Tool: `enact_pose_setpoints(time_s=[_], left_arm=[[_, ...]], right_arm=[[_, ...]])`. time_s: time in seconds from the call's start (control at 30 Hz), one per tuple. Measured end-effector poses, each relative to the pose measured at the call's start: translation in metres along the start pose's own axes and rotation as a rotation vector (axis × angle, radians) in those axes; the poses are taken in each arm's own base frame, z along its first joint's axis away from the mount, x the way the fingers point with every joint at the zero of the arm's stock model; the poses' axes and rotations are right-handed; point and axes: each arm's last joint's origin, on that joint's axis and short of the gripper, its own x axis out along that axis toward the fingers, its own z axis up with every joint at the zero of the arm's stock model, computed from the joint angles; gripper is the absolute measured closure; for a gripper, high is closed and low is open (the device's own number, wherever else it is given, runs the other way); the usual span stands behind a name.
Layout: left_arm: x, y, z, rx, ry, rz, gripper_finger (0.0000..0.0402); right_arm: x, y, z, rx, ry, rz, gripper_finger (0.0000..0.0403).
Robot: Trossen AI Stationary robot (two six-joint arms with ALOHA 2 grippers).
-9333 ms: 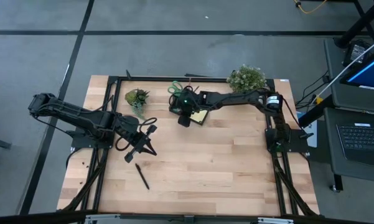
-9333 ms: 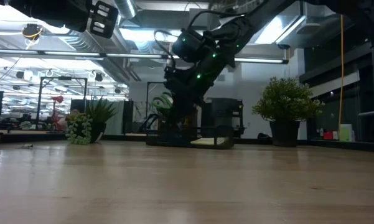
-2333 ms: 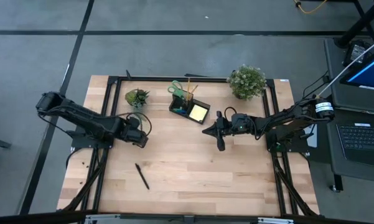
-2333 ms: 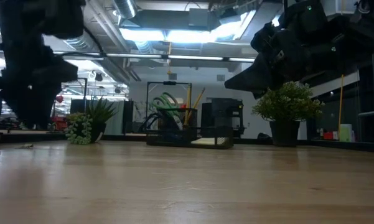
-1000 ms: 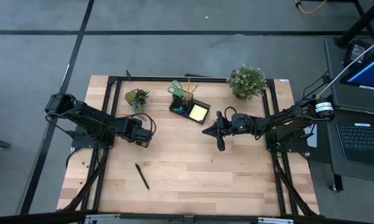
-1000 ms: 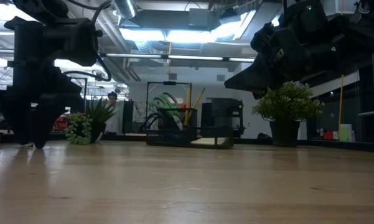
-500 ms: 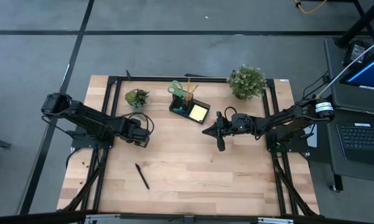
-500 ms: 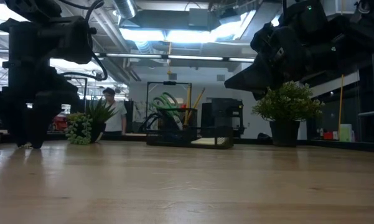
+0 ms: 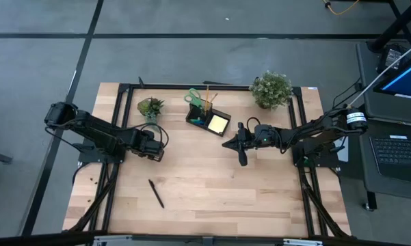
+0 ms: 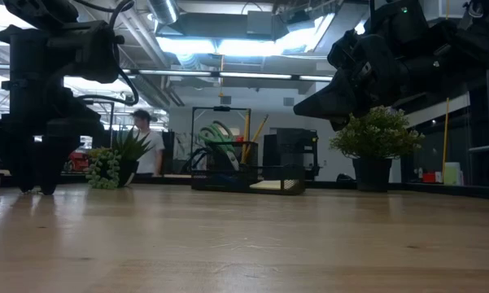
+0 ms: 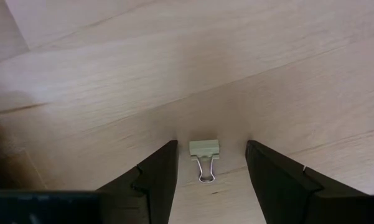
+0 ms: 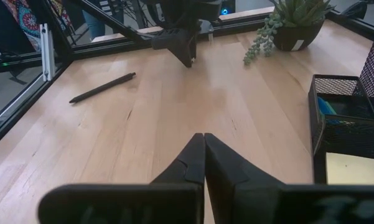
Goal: Pick and place office supplies into organizer
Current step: Put the binder clip into the desk organizer
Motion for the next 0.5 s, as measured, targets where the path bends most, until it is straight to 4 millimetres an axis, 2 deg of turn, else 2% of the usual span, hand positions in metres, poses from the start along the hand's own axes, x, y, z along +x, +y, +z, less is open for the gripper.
enact_pose_setpoints(time_s=[0.33, 0.5], left_arm=[[0.0000, 0.0000, 0.0003, 0.006, -0.016, 0.003, 0.0219], [0.0000, -0.0003, 0.0004, 0.005, -0.018, 0.000, 0.0248]], right_arm=[[0.0000, 0.0000, 0.0000, 0.003, 0.000, 0.000, 0.0393], [0.0000, 0.0000, 0.0000, 0.003, 0.000, 0.000, 0.0393]])
